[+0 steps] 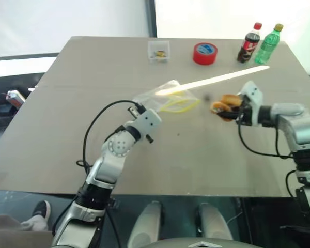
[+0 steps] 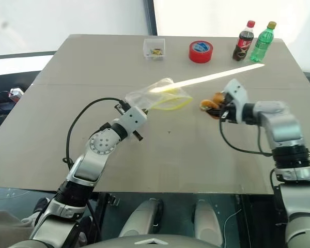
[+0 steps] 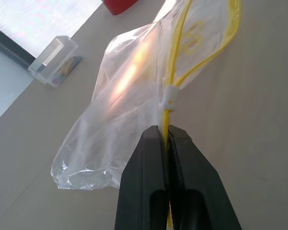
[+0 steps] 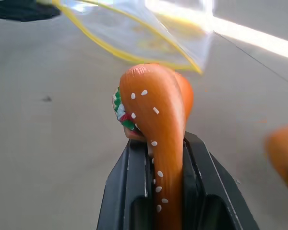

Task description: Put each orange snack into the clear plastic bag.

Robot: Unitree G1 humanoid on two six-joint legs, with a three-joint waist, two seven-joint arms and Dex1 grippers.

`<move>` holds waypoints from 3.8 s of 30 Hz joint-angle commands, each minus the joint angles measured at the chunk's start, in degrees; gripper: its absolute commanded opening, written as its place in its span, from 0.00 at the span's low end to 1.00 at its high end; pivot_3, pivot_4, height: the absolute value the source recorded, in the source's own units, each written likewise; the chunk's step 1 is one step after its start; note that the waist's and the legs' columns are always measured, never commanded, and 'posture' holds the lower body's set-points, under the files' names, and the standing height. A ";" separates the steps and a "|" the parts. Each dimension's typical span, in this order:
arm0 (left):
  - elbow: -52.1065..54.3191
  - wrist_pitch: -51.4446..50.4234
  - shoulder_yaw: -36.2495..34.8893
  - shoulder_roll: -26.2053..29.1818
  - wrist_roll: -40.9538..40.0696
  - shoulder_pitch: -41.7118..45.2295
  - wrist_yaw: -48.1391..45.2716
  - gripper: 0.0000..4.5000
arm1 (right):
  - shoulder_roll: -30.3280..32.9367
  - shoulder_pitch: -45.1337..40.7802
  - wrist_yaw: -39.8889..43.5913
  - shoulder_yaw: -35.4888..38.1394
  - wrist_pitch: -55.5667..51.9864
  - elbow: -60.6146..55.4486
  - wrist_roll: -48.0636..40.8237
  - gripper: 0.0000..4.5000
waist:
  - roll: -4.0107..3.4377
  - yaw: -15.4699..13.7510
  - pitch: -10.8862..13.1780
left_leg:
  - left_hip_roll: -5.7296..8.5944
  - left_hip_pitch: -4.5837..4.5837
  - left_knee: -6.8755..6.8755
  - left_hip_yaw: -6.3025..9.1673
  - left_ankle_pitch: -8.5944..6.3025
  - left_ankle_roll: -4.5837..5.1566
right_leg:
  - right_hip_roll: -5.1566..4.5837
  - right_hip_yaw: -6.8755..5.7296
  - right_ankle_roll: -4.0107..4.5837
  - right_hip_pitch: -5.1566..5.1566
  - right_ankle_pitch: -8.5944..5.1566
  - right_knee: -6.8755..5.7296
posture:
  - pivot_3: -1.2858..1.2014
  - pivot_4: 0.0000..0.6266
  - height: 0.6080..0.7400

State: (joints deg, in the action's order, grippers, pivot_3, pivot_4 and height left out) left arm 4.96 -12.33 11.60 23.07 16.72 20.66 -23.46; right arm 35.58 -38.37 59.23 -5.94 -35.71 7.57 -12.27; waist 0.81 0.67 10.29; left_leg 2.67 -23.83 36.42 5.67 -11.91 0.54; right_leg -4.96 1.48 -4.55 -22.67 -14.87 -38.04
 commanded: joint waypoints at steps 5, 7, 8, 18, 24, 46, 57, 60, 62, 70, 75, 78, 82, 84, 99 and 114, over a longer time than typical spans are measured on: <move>1.14 4.04 0.61 -0.29 -0.98 1.60 -1.02 0.00 | -4.92 -5.25 -6.46 -7.71 5.43 0.69 7.91 0.03 | 0.00 0.16 0.00 | 0.02 0.00 0.00 -0.01 0.06 -0.10 | -0.01 0.01 0.00 -0.04 0.00 -0.02 | 0.52 0.24 1.00; 1.34 5.21 1.17 -0.08 -1.15 1.74 -2.01 0.00 | -5.98 -6.72 -7.40 -8.76 6.42 3.02 9.33 0.03 | 0.00 0.17 0.00 | 0.02 0.00 0.00 -0.01 0.09 -0.15 | 0.00 0.01 0.00 -0.06 0.00 -0.03 | 0.52 0.24 1.00; 1.43 5.57 1.39 -0.01 -1.15 1.71 -2.42 0.00 | -6.59 -7.37 -7.80 -8.82 6.36 3.92 9.48 0.03 | 0.00 0.17 0.00 | 0.02 0.00 -0.01 0.00 0.09 -0.15 | 0.00 0.00 0.00 -0.06 0.00 -0.03 | 0.52 0.24 1.00; 1.02 8.59 3.33 0.90 0.40 1.21 -4.07 0.00 | -8.46 -10.20 -6.97 -8.78 4.21 6.59 9.74 0.03 | -0.01 0.20 0.00 | 0.02 -0.01 -0.03 -0.01 0.07 -0.12 | 0.01 0.01 0.00 -0.07 0.00 -0.01 | 0.52 0.24 1.00; -0.15 10.27 4.30 1.51 1.60 1.79 -4.42 0.00 | -8.81 -10.83 -6.08 -6.51 -1.38 4.99 6.76 0.03 | -0.01 0.21 0.00 | 0.02 -0.01 -0.03 -0.01 0.04 -0.06 | 0.01 0.01 0.00 -0.07 0.00 -0.02 | 0.52 0.24 1.00; -1.36 13.96 3.90 1.07 0.89 2.02 -4.65 0.00 | -22.09 -19.28 -29.78 22.56 -42.01 18.48 -10.86 0.03 | -0.04 0.31 -0.01 | 0.02 -0.02 -0.10 -0.07 0.00 0.00 | 0.00 0.09 0.02 -0.16 0.01 -0.09 | 0.52 0.24 1.00; -3.05 15.44 4.31 0.75 1.08 2.61 -4.59 0.00 | -29.89 -24.68 -42.78 40.95 -45.50 23.95 -17.69 0.03 | -0.05 1.16 -0.01 | 0.03 -0.02 -0.10 -0.08 0.00 0.00 | 0.01 0.11 0.02 -0.20 0.00 -0.21 | 0.52 0.24 1.00; -3.59 15.88 4.56 0.56 1.13 2.87 -4.74 0.00 | -32.34 -25.41 -47.77 45.09 -44.73 24.34 -18.47 0.03 | -0.07 1.43 -0.02 | 0.03 -0.02 -0.10 -0.08 0.00 0.01 | 0.01 0.11 0.02 -0.22 0.00 -0.24 | 0.52 0.24 1.00; -3.66 16.08 4.54 0.38 1.02 3.00 -4.78 0.00 | -33.89 -25.36 -50.31 47.03 -44.54 24.32 -19.31 0.03 | -0.07 1.46 -0.02 | 0.03 -0.01 -0.10 -0.08 0.00 0.01 | 0.01 0.11 0.02 -0.22 0.00 -0.26 | 0.52 0.24 1.00; -4.61 17.41 4.58 -0.28 0.80 3.88 -4.74 0.00 | -37.44 -20.71 -49.99 37.56 -40.21 16.99 -18.42 0.03 | -0.07 1.76 -0.02 | 0.03 -0.03 -0.09 -0.31 0.01 0.02 | 0.02 0.35 0.02 -0.50 -0.01 -0.59 | 0.52 0.24 1.00; -5.53 17.76 4.52 -0.38 1.01 4.11 -4.62 0.00 | -36.71 -19.11 -47.13 33.44 -40.54 14.68 -20.20 0.42 | -0.07 1.82 -0.02 | 0.03 -0.02 -0.05 -0.41 0.01 0.02 | 0.04 0.48 0.02 -0.59 -0.01 -0.79 | 0.52 0.24 1.00; -5.97 17.53 4.22 -0.44 1.06 4.27 -4.31 0.00 | -35.47 -18.35 -46.48 31.29 -40.14 13.59 -20.02 0.75 | -0.07 1.81 -0.02 | 0.02 -0.01 -0.04 -0.41 0.02 0.02 | 0.05 0.49 0.02 -0.60 -0.01 -0.81 | 0.52 0.24 1.00; -6.46 15.96 3.60 -0.82 1.23 4.01 -3.19 0.00 | -33.54 -17.36 -45.79 30.13 -40.04 12.62 -20.29 1.00 | -0.07 1.80 -0.02 | 0.02 -0.01 -0.04 -0.42 0.02 0.02 | 0.05 0.51 0.02 -0.60 -0.01 -0.80 | 0.52 0.24 1.00; -6.55 14.95 3.06 -1.27 0.78 3.85 -2.52 0.00 | -32.00 -16.60 -44.48 28.51 -39.90 11.64 -20.23 1.00 | -0.07 1.79 -0.02 | 0.02 -0.01 -0.04 -0.43 0.02 0.02 | 0.05 0.52 0.02 -0.60 -0.01 -0.80 | 0.52 0.24 1.00; -5.05 11.67 1.61 -1.81 0.71 2.22 -1.38 0.00 | -1.71 -1.52 -14.42 4.64 -20.14 -9.34 -15.08 1.00 | -0.06 1.69 -0.01 | 0.02 -0.04 -0.02 -0.48 0.01 0.02 | 0.03 0.54 -0.02 -0.59 -0.03 -0.73 | 0.52 0.24 1.00; -5.09 10.56 1.25 -2.23 1.03 1.73 -0.06 0.00 | 1.24 -18.47 -10.87 -8.02 39.13 41.81 16.44 1.00 | -0.01 1.76 0.02 | -0.06 0.05 0.03 -0.65 0.04 -0.04 | 0.07 0.61 -0.01 -0.54 -0.02 -0.72 | 0.52 0.24 1.00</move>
State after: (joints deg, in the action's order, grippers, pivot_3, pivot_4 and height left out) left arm -2.30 -2.26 13.52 20.75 17.82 21.98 -24.09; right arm 37.23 -54.32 50.36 -14.50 0.46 45.83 2.88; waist 0.80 2.43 10.31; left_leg 2.61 -23.79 36.44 5.05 -11.85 0.46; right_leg -4.89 2.12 -4.56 -23.22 -14.89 -38.73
